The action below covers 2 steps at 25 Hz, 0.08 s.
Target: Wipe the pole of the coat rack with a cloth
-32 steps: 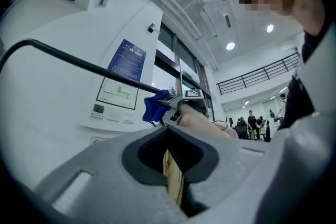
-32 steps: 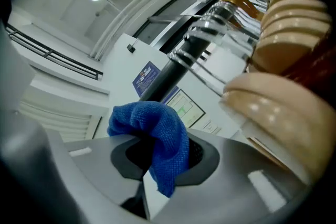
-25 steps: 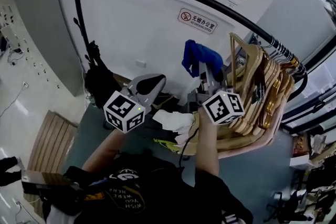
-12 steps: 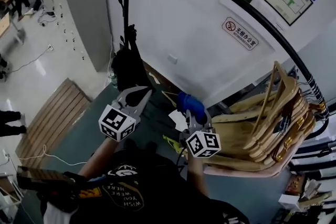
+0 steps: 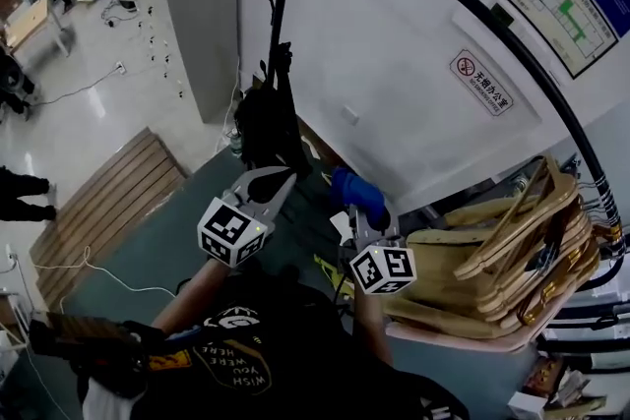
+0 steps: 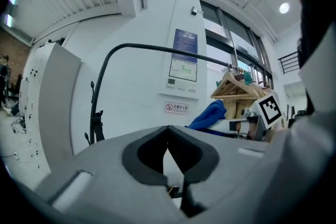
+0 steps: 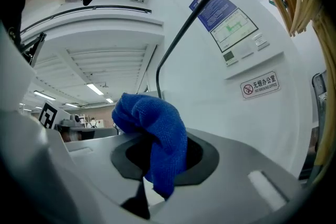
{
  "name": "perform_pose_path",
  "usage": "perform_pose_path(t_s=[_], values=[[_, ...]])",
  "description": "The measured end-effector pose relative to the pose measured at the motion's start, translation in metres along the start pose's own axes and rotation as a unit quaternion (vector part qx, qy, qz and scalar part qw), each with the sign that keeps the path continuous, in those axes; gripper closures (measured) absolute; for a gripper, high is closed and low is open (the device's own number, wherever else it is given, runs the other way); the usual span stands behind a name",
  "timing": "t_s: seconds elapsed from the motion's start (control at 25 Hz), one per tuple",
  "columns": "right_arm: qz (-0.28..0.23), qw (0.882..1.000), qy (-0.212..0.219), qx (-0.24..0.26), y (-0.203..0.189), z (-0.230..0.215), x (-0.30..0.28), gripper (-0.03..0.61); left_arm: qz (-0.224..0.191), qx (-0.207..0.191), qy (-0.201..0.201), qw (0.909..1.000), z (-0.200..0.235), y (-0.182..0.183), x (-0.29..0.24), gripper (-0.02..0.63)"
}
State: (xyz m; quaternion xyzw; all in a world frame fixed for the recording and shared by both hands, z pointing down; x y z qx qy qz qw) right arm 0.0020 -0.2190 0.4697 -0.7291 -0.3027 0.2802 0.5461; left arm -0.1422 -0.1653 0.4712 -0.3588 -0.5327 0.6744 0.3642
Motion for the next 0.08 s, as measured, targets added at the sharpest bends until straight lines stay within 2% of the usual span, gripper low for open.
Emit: perform_pose_path(t_s=[0.08], values=[[0.004, 1.0, -0.003, -0.007, -0.0027, -0.0013, 0.0007, 0.505, 0.002, 0.005, -0.005, 1.0, -0.0034, -0.0019, 0.0001, 0.612]])
Point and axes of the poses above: the fingertips, and each gripper's own axes: x backward along the fingers, z to its left, y out of its top, the point moved 2 cm from there along x, backward along the fingers, and after that the axes turned 6 degrees about -y, right-handed, at the moved point
